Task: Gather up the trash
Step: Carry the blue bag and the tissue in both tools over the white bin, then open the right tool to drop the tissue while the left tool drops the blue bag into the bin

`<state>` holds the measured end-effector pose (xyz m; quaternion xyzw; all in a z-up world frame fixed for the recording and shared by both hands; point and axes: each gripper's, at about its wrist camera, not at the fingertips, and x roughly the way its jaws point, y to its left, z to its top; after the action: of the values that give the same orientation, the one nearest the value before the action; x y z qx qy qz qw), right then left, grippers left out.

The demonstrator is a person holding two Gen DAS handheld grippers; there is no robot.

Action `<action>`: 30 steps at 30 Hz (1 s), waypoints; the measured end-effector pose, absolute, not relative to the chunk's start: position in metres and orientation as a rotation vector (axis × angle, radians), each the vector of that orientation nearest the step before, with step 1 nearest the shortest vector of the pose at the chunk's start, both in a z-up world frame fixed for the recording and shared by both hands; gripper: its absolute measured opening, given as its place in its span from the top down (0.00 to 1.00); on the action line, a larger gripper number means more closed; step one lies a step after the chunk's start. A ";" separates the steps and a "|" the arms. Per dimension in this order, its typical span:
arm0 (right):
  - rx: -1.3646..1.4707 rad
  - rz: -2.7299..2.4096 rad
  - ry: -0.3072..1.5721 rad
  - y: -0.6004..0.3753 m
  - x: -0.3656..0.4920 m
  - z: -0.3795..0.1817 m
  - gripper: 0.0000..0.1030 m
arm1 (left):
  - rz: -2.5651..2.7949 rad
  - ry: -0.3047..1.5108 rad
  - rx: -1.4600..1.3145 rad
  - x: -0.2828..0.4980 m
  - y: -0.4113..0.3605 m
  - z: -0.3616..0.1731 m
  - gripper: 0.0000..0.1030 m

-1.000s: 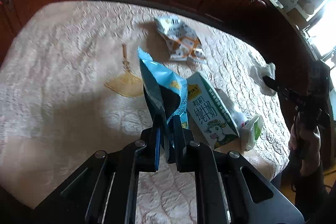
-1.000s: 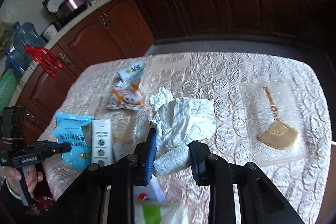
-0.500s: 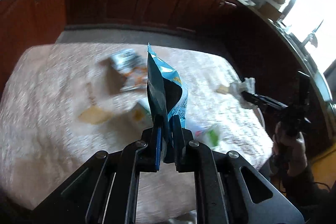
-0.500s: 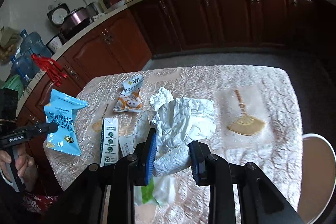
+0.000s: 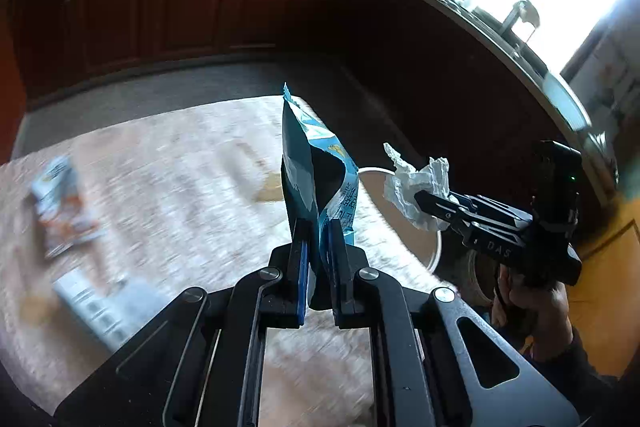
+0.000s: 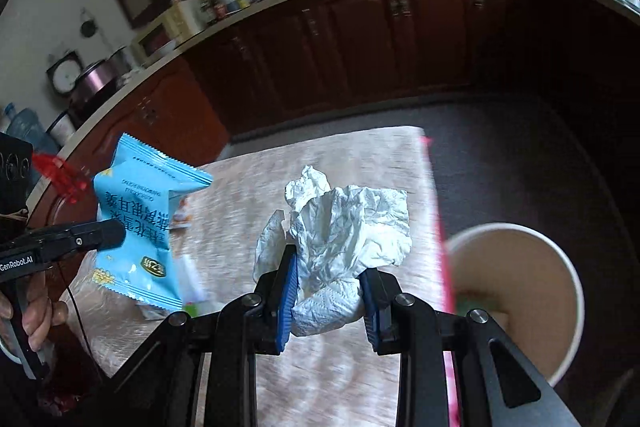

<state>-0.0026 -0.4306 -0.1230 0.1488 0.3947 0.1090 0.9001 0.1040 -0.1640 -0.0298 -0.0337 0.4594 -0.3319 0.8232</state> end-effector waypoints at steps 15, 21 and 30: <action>0.378 -0.058 0.920 -0.558 -0.037 -0.174 0.74 | -0.810 1.046 0.096 0.120 -0.323 -0.088 0.94; 0.405 -0.099 0.974 -0.575 -0.039 -0.202 0.74 | -0.817 1.073 0.115 0.124 -0.354 -0.105 0.94; 0.435 -0.148 1.025 -0.590 -0.033 -0.229 0.74 | -0.811 1.114 0.115 0.135 -0.373 -0.129 0.94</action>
<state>-0.0327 -0.5901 -0.2290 0.2061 0.4861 -0.0701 0.8464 0.1347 -0.3731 -0.1293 0.0531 0.5137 -0.3741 0.7702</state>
